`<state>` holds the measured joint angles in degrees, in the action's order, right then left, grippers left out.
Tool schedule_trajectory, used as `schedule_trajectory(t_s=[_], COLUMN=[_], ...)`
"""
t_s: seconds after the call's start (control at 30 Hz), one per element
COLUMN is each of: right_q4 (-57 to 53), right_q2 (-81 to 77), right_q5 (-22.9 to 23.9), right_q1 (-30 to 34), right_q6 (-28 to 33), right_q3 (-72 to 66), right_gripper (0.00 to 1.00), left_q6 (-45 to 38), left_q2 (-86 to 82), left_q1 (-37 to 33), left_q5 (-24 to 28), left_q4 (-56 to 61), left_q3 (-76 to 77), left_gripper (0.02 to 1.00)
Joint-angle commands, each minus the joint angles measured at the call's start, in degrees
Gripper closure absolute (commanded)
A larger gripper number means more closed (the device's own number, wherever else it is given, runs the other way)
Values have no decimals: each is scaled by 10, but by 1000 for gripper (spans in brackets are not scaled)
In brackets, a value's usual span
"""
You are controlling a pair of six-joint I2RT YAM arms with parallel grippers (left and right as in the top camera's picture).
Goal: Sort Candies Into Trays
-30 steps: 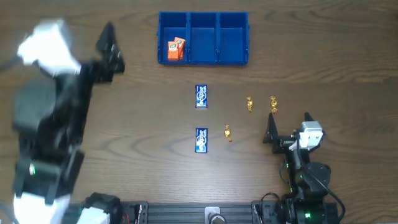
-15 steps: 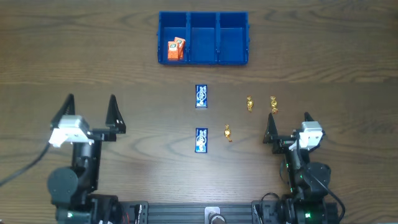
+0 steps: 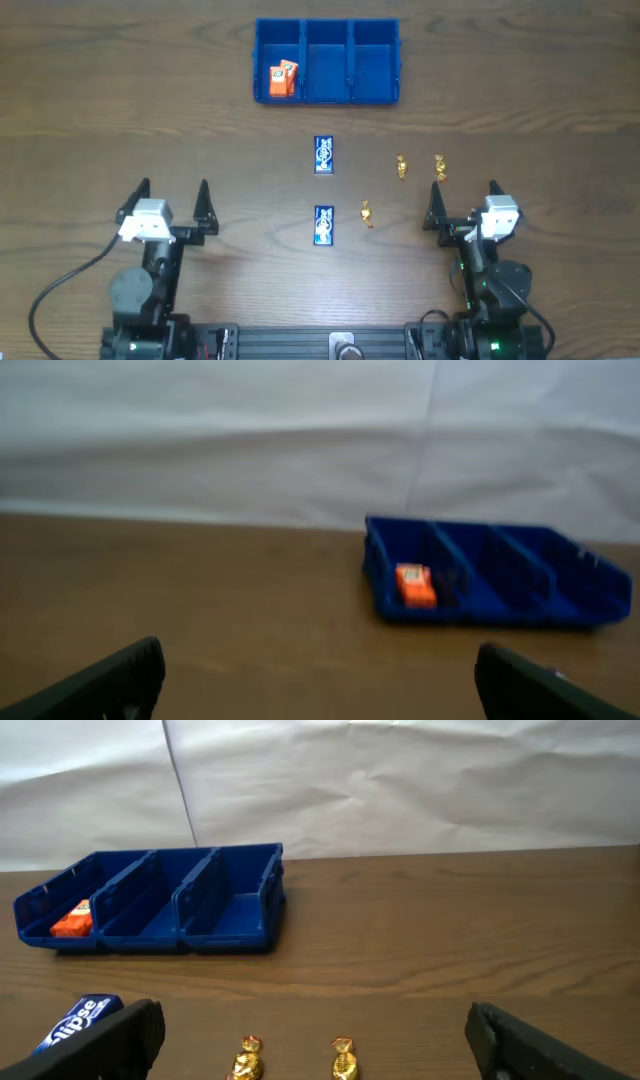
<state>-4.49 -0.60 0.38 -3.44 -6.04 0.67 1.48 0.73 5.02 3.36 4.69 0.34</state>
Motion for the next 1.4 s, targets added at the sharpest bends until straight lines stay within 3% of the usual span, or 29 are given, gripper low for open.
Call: schedule_trajectory(t_s=[0.03, 0.83, 1.07, 1.4], right_q4=[-3, 33, 64, -16], right_q2=[4, 4, 4, -161], right_q5=[-3, -5, -7, -157], right_q1=[2, 2, -2, -9], right_q6=[5, 4, -110, -117], right_q3=[-2, -2, -2, 189], right_gripper=[3, 3, 3, 3], left_q6=[-2, -2, -2, -2], left_q2=[-6, -5, -5, -5], left_q1=[-3, -20, -20, -20], left_q5=[9, 6, 6, 6], left_q4=[-79, -90, -90, -90], left_q3=[-1, 0, 0, 0], left_gripper=[20, 20, 20, 20])
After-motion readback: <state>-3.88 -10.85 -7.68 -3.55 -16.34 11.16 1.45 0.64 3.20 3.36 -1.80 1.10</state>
